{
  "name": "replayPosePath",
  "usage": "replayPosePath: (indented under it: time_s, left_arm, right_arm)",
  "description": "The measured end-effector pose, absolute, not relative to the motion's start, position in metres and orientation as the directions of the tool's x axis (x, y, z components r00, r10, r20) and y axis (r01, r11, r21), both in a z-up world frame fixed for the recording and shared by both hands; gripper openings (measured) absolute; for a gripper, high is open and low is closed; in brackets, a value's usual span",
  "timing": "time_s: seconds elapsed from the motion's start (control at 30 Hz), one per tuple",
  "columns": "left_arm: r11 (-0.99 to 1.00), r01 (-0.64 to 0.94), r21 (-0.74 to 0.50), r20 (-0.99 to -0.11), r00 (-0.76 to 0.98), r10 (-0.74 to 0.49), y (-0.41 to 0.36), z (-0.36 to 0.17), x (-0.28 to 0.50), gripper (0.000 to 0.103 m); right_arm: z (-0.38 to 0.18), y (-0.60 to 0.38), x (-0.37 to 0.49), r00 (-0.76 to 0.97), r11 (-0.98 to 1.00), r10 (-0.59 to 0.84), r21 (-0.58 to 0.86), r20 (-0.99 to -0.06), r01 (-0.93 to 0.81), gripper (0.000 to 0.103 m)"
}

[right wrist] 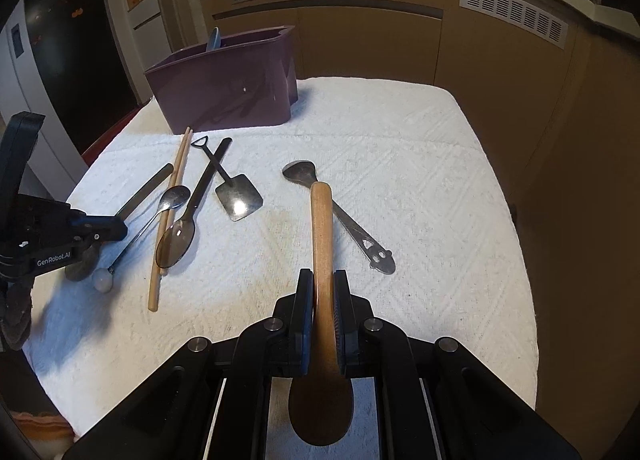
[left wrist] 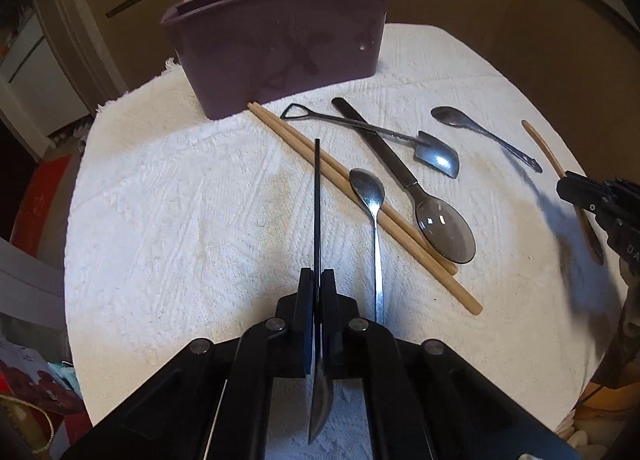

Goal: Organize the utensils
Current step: 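Carry the wooden spoon with the right tool while left tool carries the black-handled spoon toward the caddy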

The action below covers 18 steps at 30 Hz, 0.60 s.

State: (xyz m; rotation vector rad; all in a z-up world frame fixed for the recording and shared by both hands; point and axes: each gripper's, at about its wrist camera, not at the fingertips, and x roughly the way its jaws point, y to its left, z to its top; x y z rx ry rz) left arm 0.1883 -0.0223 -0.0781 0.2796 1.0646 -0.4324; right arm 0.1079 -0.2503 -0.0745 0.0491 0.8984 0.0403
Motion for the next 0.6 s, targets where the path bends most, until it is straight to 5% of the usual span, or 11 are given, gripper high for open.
replayPosePath:
  time_s: [0.33,0.6]
  left_arm:
    - [0.890,0.456,-0.023,-0.710,0.619,-0.335,-0.003,0.028,0.163,0.002]
    - [0.907,0.420,-0.017,-0.440,0.811,-0.384,0.005,0.163,0.182,0.002]
  right_arm:
    - [-0.012,-0.251,0.100,0.718,0.997,0.066,0.070,-0.693,-0.024,0.010]
    - [0.125,-0.230,0.119,0.885,0.996,0.067,-0.023,-0.462,-0.087,0.010]
